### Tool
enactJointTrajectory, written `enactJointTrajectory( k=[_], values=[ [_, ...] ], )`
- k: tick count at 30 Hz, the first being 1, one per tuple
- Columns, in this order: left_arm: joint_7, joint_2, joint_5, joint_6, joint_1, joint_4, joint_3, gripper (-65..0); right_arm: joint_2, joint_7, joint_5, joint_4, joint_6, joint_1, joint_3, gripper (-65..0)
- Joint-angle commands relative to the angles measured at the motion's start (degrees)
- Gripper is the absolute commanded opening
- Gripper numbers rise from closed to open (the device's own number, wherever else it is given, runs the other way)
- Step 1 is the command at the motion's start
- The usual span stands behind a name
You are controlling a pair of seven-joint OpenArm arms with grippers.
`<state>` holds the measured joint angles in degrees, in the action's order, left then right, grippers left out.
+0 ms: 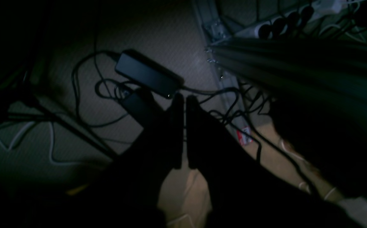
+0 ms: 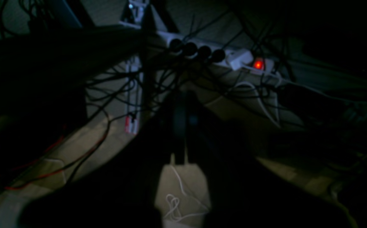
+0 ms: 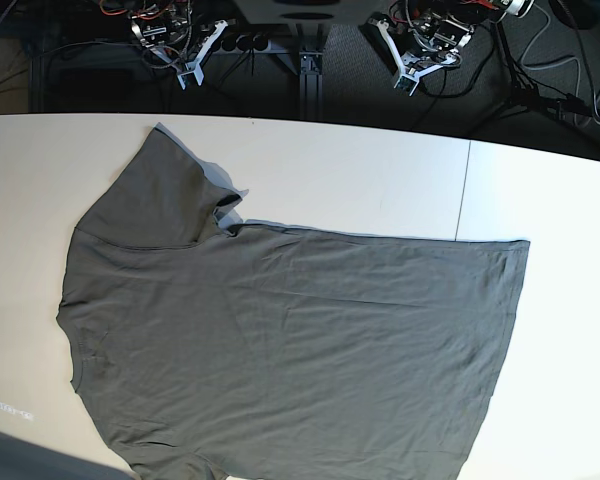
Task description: Fold the T-shirt properly
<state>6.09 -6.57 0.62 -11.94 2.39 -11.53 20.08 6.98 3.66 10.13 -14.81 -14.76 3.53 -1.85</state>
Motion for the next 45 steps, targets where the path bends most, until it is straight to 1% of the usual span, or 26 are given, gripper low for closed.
enactJointTrajectory(
  k=[1,5,9,11,13,18,21,24,29,32,35,38,41,43,45],
  values=[
    [0.6,-0.3,0.0,0.8,0.6,-0.2,0.0,-63.5,0.7,0.4,0.0,-0.5,-1.7,0.3,0.0,-65.0],
    [0.8,-1.6,0.0,0.5,2.0,-0.7,0.0,-63.5,1.2,0.4,0.0,-1.7,-1.9,2.1,0.1,-65.0],
    [1.0,-3.7,-0.1,-1.4,4.8,-4.9,0.0,-63.5,2.3,0.2,0.2,-6.4,-2.0,6.5,0.1,-65.0],
    [1.0,-5.3,-0.1,-3.0,6.8,-8.8,0.0,-63.5,3.2,-0.1,0.2,-10.4,-2.1,9.8,0.1,-65.0],
    [1.0,-7.4,0.0,-4.1,9.3,-13.6,0.0,-63.5,4.4,-1.6,0.2,-15.3,-2.0,14.0,0.1,-65.0],
    [1.3,-12.9,0.0,-4.2,17.0,-28.7,0.0,-63.5,8.7,-2.5,0.1,-30.6,-2.1,25.2,0.1,-65.0],
    [1.4,-17.0,-0.1,-4.5,22.4,-39.3,0.0,-63.5,12.4,-2.7,0.0,-40.9,-2.2,32.2,0.1,-65.0],
    [1.4,-21.5,-0.3,-6.7,28.2,-50.5,-1.2,-63.5,17.2,-2.7,-0.1,-51.6,-2.1,39.2,0.0,-65.0],
    [1.3,-27.5,-0.3,-6.9,38.3,-69.0,-9.0,-63.5,27.1,-2.7,-0.1,-67.9,-2.1,49.1,-0.5,-65.0],
    [1.0,-29.9,-0.3,-6.9,43.2,-77.9,-14.2,-63.5,31.6,-2.7,-0.1,-74.9,-2.1,53.0,-2.7,-65.0],
    [0.8,-32.1,-0.3,-6.9,46.4,-85.1,-18.3,-63.5,34.6,-4.0,-0.1,-80.5,-2.1,54.9,-6.4,-65.0],
    [-1.6,-33.9,-0.3,-6.9,48.1,-91.0,-21.4,-63.5,36.9,-4.8,-0.6,-84.3,-2.1,55.1,-10.3,-65.0],
    [-5.8,-35.5,-0.5,-6.9,48.3,-95.8,-23.0,-63.4,39.9,-4.8,-1.6,-86.9,-2.1,55.0,-12.7,-65.0],
    [-7.5,-36.9,-0.5,-6.9,48.3,-98.7,-23.2,-63.0,42.0,-4.8,-1.5,-88.4,-2.2,54.9,-13.4,-65.0],
    [-7.8,-38.4,-2.0,-6.9,48.3,-100.9,-23.2,-59.8,44.2,-4.8,-1.4,-89.3,-2.2,54.1,-13.4,-65.0]
  ],
)
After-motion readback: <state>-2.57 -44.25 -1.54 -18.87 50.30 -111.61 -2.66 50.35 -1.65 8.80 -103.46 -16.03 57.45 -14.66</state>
